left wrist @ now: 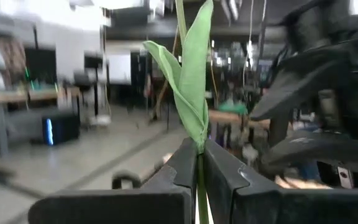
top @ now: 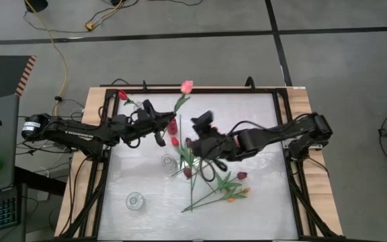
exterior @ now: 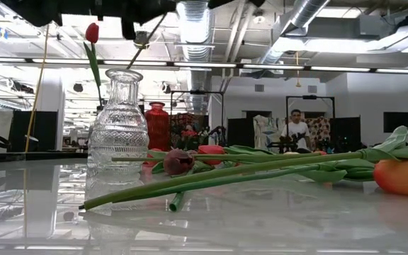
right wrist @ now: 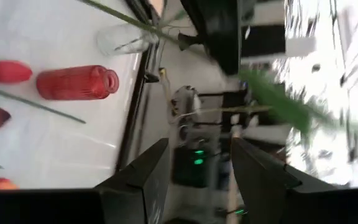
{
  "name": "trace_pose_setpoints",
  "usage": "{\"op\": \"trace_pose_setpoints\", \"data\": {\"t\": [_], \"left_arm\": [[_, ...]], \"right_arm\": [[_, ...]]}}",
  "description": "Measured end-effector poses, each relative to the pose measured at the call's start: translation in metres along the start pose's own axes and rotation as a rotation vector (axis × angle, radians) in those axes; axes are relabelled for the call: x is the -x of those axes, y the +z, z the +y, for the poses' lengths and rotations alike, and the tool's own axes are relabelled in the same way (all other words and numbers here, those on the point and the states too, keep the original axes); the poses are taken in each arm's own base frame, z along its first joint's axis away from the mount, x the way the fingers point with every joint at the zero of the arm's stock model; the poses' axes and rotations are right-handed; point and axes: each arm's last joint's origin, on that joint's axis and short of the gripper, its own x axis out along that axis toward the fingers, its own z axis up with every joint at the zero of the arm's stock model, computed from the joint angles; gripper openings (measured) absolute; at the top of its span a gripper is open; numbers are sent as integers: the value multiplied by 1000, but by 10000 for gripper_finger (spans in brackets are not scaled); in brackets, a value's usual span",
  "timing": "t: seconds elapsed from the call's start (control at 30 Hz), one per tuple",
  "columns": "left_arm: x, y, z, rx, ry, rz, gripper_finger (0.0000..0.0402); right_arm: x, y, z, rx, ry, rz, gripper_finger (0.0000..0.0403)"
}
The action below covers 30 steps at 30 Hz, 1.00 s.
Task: Sort flowers into vase by color
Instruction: Put the pink tulip into the red vase
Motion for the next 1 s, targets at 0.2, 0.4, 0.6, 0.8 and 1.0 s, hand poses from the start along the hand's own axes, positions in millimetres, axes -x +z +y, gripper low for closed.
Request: {"op": "trace_pose_setpoints", "data": {"t": [0.2, 0.4, 0.6, 0.8, 1.0], "left_arm": [[1, 15, 1, -129, 18, -149, 5], [2, 23, 1, -268, 28, -224, 5], [-3, 18, 6, -320, 5, -228, 5], [-17, -1, 16, -315, 30, -174, 5], [-30, -19, 24, -313, 66, -199, 5]], "right_arm": [[21, -40, -27, -325, 109, 31, 196], [22, -77, -24, -567, 302, 53, 196], [7, -106, 15, -668, 254, 29, 196], [-12, -129, 42, -774, 181, 7, 196], [-29, -135, 53, -807, 162, 18, 196]]}}
